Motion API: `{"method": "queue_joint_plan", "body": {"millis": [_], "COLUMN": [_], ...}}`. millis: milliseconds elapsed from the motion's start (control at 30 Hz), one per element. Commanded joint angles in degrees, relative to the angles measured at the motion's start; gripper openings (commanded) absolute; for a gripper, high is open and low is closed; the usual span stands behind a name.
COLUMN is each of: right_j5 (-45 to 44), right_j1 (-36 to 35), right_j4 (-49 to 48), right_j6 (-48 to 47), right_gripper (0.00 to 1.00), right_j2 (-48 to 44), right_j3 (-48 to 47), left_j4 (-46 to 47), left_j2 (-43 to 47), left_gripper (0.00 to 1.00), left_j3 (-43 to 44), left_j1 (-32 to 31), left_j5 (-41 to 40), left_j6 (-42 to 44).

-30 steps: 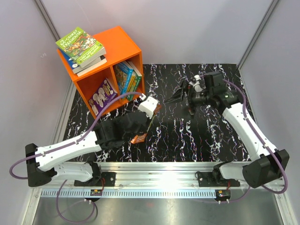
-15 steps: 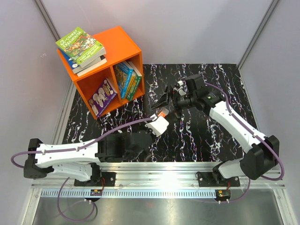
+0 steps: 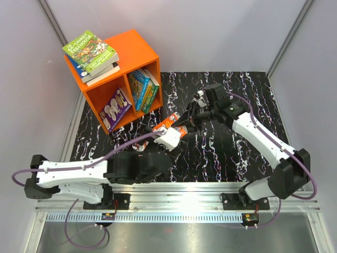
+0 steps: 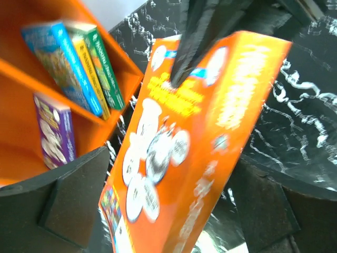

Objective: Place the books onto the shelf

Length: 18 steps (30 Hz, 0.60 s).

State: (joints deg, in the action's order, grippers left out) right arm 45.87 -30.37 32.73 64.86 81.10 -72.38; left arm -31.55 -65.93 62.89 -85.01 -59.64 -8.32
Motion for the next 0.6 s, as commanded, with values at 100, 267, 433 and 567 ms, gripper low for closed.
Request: {"method": "queue_joint_plan", "body": {"millis": [100, 267, 433, 567], "right_j5": [1.5, -5.5, -17.4, -28.3], "right_j1": [-2.2, -7.4, -15.2, -19.8], "right_j4": [-7.1, 0.3, 5.0, 7.7], "right_j6": [-6.8, -16.7, -25.3, -29.1], "right_gripper": [0.00, 0.00, 0.00, 0.00], "right_j2": [10.0, 18.6, 26.9, 32.0], "right_j3": [-15.1, -33.1, -48.8, -55.7], "left_j4": [-11.1, -17.5, -27.1, -32.7], "left_j2": [14.9, 28.2, 32.9, 30.9], "left_gripper": [0.99, 0.99, 0.99, 0.99], "left_j3": [2.0, -0.3, 3.4, 8.5], "left_j1": [0.1, 0.1, 0.1, 0.1], "left_j5": [4.0, 5.6, 5.9, 5.5], "left_j6": [-23.2, -32.4, -39.8, -42.1]}}
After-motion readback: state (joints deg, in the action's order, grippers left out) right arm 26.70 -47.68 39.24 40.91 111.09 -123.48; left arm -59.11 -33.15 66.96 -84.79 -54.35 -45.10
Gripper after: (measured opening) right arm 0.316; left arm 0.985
